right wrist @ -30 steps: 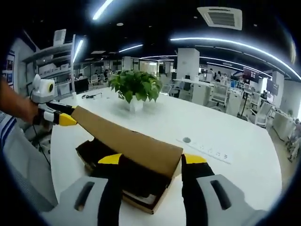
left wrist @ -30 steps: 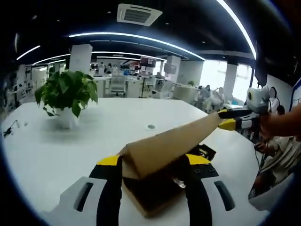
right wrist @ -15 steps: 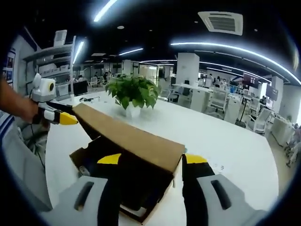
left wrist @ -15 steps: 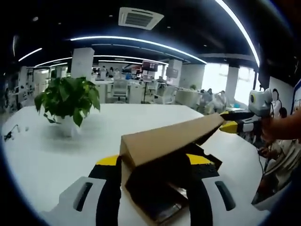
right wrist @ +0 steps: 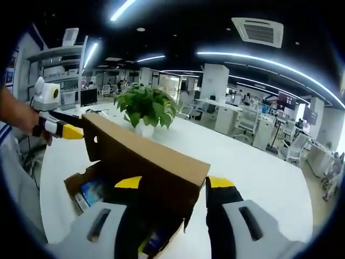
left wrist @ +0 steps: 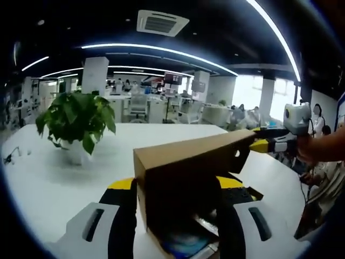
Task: Operate the shoe box by opening the lid, removing the specified soft item, and placing it in the target area until the item is outside and the box remains undamaged.
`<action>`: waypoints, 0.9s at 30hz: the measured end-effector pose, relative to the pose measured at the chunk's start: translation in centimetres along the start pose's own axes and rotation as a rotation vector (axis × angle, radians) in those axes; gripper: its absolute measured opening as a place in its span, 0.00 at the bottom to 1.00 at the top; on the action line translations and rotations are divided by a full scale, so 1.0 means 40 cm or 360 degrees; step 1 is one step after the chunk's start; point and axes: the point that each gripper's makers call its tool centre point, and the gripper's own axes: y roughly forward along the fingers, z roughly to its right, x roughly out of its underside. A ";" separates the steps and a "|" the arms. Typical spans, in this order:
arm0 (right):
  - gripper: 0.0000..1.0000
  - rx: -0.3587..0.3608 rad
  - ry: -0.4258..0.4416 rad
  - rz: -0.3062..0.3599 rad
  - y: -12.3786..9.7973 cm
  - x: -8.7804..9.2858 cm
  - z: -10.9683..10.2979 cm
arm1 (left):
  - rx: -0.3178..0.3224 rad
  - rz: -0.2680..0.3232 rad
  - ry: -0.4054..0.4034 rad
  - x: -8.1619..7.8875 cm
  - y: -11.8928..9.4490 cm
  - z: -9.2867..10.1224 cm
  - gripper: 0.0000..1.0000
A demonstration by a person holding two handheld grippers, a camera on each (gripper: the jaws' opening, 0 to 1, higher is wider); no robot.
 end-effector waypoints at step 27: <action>0.46 -0.0009 -0.0002 -0.0030 0.146 0.012 0.079 | -0.0001 -0.0011 0.0005 -0.013 0.134 -0.084 0.60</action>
